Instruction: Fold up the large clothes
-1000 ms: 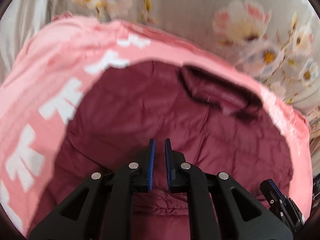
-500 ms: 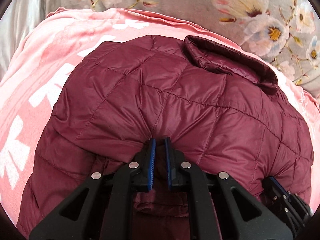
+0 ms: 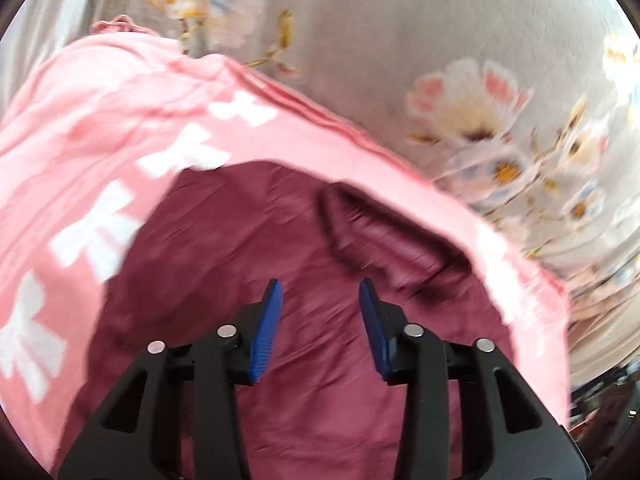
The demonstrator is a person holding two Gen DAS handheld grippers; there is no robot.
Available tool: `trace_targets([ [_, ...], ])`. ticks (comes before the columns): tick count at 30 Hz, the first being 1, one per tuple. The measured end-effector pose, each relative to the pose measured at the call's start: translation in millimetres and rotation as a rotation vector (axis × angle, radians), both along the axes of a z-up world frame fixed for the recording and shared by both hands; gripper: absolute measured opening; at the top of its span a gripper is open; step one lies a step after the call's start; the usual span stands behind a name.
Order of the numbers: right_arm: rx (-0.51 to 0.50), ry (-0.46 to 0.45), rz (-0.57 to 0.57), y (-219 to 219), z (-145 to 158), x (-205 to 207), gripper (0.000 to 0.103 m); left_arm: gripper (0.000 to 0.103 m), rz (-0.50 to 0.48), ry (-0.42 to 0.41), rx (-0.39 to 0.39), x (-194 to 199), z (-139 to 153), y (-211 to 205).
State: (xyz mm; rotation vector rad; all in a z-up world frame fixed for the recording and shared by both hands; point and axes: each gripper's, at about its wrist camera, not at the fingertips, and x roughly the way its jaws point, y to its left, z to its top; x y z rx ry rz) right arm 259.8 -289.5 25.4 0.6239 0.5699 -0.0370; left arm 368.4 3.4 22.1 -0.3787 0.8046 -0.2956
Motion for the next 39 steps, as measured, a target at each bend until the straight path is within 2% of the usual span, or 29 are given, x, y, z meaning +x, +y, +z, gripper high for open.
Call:
trace_targets([
  [1,0.001,-0.004,-0.007,-4,2,10,0.035,0.046,-0.006,0.002,-0.005,8,5,-7],
  [4,0.05,0.006,-0.007,-11,-5,45,0.039,0.047,0.0,0.029,-0.025,38,5,-23],
  [8,0.176,0.031,-0.02,-21,-27,84,0.039,0.047,0.045,0.133,-0.101,77,-23,-31],
  [10,0.205,0.044,-0.024,-21,-37,97,0.039,0.046,0.06,0.162,-0.1,89,-33,-34],
  [14,0.317,0.082,-0.049,-22,-65,116,0.039,0.046,0.025,0.226,-0.081,103,-53,-48],
  [16,0.339,0.098,-0.062,-23,-74,122,0.039,0.046,0.011,0.244,-0.076,105,-59,-52],
  [17,0.331,0.103,-0.063,-23,-77,125,0.037,0.046,0.005,0.249,-0.079,104,-61,-55],
  [18,0.323,0.102,-0.063,-22,-77,126,0.032,0.045,-0.002,0.253,-0.082,103,-63,-57],
  [19,0.31,0.097,-0.062,-22,-76,127,0.027,0.037,-0.008,0.256,-0.083,103,-65,-59],
  [20,0.29,0.082,-0.059,-22,-72,126,0.015,0.023,-0.017,0.256,-0.082,103,-66,-61],
  [21,0.274,0.063,-0.056,-22,-67,124,0.011,0.018,-0.028,0.257,-0.08,103,-66,-63],
  [22,0.259,0.046,-0.054,-22,-62,120,0.01,0.016,-0.032,0.252,-0.079,102,-65,-63],
  [23,0.217,0.019,-0.046,-19,-53,112,0.009,0.009,-0.037,0.228,-0.075,99,-61,-63],
  [25,0.136,-0.007,-0.034,-14,-44,100,0.008,0.008,-0.057,0.171,-0.056,89,-50,-62],
  [28,0.019,0.062,-0.03,-5,-56,103,0.008,0.008,-0.062,0.115,-0.034,77,-42,-58],
  [32,0.029,0.116,-0.033,-10,-79,108,0.008,0.008,-0.048,0.125,0.055,77,-61,-65],
  [35,-0.006,0.138,-0.028,-8,-85,112,0.007,0.009,-0.046,0.131,0.069,77,-74,-67],
  [39,-0.021,0.159,-0.033,-7,-90,117,0.005,0.009,-0.051,0.092,0.1,73,-84,-68],
])
